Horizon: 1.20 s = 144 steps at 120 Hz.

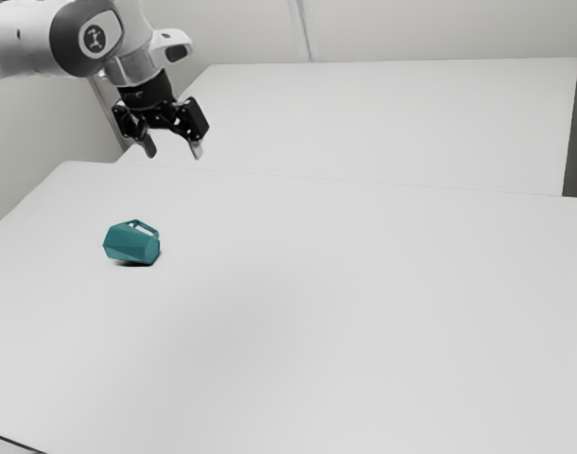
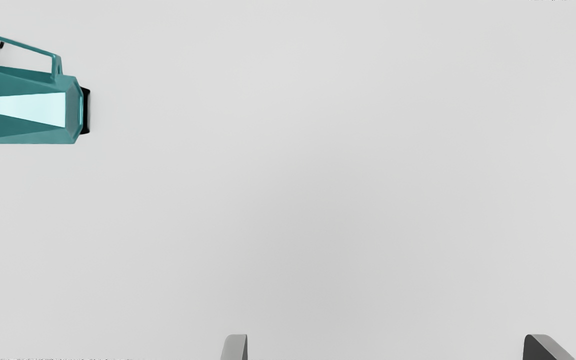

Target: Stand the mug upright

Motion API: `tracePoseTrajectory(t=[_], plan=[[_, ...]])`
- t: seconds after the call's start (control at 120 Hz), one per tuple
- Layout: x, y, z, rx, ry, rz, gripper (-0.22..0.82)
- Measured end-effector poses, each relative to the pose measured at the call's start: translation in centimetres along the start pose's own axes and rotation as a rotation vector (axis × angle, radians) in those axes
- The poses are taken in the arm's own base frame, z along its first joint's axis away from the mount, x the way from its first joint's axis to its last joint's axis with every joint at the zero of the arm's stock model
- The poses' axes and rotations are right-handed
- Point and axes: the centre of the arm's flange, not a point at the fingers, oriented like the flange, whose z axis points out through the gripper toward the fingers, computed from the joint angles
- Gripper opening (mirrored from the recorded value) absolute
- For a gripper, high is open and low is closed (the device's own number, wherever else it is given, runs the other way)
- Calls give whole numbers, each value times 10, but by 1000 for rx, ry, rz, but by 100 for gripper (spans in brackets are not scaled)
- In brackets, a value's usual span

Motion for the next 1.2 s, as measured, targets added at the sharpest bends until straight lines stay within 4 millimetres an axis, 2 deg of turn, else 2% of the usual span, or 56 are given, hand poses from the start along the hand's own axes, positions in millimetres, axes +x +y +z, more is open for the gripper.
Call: tracePoseTrajectory(t=[0.183,0.3,0.458,0.658,1.0,1.108,1.2], plan=[[24,-77,53,-90,-33,-114,60],[38,-129,75,-166,-4,-134,60],[43,-193,100,-227,36,-110,60],[38,-266,145,-287,48,-62,60],[41,-375,228,-478,40,-28,60],[42,-396,253,-556,32,-3,60],[41,-414,261,-595,40,43,60]])
